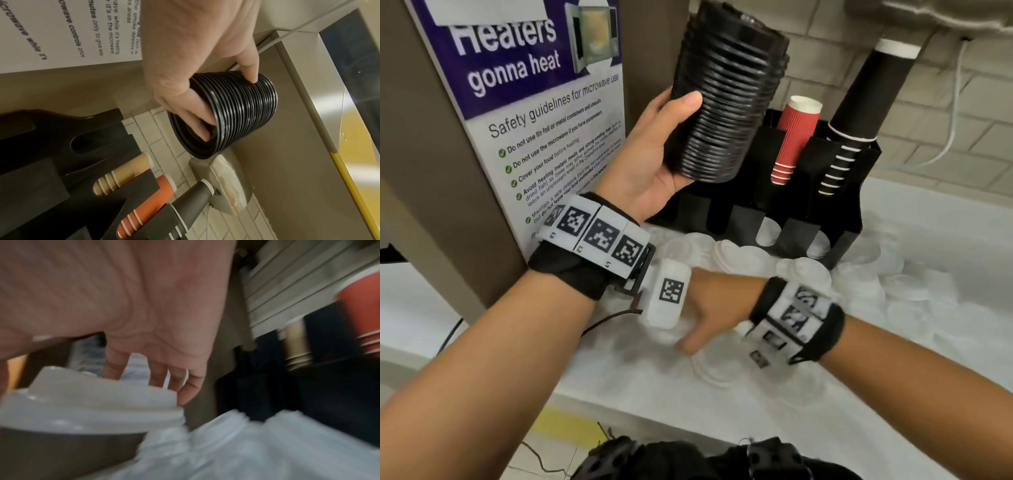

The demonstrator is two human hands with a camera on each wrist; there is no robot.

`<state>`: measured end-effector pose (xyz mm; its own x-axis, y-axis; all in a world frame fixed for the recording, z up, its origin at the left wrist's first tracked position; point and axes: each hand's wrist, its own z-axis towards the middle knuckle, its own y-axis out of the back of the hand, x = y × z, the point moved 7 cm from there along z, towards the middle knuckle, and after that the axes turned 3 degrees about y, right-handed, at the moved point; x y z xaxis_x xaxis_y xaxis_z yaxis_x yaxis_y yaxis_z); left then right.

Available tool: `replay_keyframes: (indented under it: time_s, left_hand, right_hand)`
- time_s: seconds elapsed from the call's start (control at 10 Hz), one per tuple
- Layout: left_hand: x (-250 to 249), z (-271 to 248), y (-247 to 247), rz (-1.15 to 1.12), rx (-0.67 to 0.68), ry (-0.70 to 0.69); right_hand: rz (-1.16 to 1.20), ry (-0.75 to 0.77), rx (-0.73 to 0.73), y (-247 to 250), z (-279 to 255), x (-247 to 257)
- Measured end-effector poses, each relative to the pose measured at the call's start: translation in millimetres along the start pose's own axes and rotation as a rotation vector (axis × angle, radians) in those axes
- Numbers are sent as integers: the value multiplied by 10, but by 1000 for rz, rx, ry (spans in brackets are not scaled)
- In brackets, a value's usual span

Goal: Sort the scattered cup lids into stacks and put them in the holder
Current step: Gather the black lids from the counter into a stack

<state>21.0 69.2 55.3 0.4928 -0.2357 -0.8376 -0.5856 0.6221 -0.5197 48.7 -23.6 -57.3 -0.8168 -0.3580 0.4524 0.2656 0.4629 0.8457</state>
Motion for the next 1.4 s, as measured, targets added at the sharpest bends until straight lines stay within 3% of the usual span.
replay_keyframes:
  time_s: [0.1, 0.2, 0.3, 0.4, 0.5, 0.6, 0.8, 1.0, 1.2, 1.3, 1.4]
  left_hand:
    - [-12, 14, -26, -38, -6, -5]
    - [9, 26, -53, -50, -1, -5]
    - [3, 38, -63, -53, -4, -17]
    - [-14, 39, -78, -54, -19, -26]
    - [-32, 30, -91, -51, -31, -36]
    - [-41, 8, -63, -39, -50, -48]
    - [-19, -66, 62, -28, -87, -61]
    - [68, -103, 149, 0, -110, -55]
    - [113, -143, 194, -3, -122, -51]
    - [138, -150, 189, -2, -121, -48]
    - [165, -137, 155, -1, -112, -45]
  right_hand:
    - [-161, -120, -31, 289, -288, -522]
    - [-480, -421, 5, 470, -571, -1049]
    - [-503, -358, -86, 449, -441, -943]
    - [-565, -13, -54, 197, -33, -395]
    - [-681, 243, 148, -256, 278, 91]
    - [-651, 263, 187, -380, 430, 177]
    - [-940, 60, 187, -224, 539, -119]
    - [-1097, 83, 158, -270, 551, -163]
    - [-1102, 85, 107, -367, 477, -156]
    - [-1019, 55, 97, -362, 437, -175]
    - [-774, 69, -59, -163, 364, -157]
